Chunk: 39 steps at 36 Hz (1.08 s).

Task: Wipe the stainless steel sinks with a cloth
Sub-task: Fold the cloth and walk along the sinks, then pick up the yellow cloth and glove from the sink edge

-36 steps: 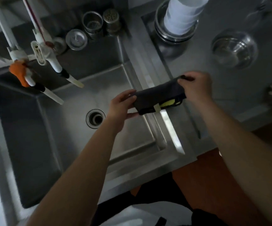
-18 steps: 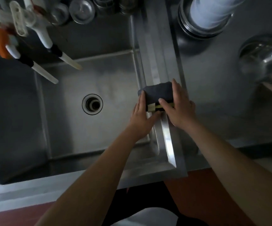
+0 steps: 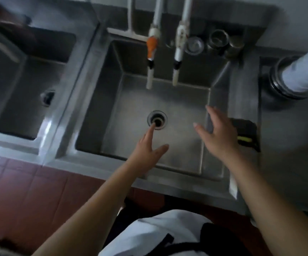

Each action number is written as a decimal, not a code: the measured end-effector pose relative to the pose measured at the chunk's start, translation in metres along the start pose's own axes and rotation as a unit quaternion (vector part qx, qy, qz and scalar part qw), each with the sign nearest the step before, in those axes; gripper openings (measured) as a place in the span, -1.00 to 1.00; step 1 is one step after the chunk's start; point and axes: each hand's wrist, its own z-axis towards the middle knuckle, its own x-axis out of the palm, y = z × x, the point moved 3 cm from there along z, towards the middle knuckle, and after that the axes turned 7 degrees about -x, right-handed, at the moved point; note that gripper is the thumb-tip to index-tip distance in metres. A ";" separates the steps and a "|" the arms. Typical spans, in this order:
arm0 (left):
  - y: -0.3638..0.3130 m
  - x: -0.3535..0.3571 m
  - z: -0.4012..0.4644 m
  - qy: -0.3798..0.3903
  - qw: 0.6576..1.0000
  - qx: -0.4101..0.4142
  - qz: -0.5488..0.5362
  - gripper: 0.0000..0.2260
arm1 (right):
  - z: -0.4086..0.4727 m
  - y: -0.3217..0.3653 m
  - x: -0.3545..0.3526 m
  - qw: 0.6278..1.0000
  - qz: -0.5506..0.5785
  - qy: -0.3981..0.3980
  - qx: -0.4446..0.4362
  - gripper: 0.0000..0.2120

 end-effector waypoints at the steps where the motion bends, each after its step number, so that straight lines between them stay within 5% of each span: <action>1: 0.014 -0.017 -0.012 -0.019 1.000 0.006 0.002 -0.20 | -0.007 0.029 0.012 1.000 0.018 0.010 -0.018 -0.32; 9: 0.139 -0.204 -0.122 -0.261 0.963 0.005 -0.069 -0.24 | -0.081 0.257 0.134 0.973 0.065 0.142 -0.172 -0.33; 17: 0.283 -0.330 -0.256 -0.453 0.874 -0.078 -0.156 -0.28 | -0.135 0.431 0.244 0.920 0.058 0.241 -0.303 -0.29; 24: 0.387 -0.370 -0.291 -0.506 0.813 -0.182 -0.222 -0.24 | -0.135 0.523 0.316 0.882 0.012 0.299 -0.364 -0.32; 39: 0.489 -0.592 -0.255 -0.477 0.812 -0.310 -0.135 -0.24 | -0.002 0.748 0.488 0.802 -0.145 0.339 -0.471 -0.27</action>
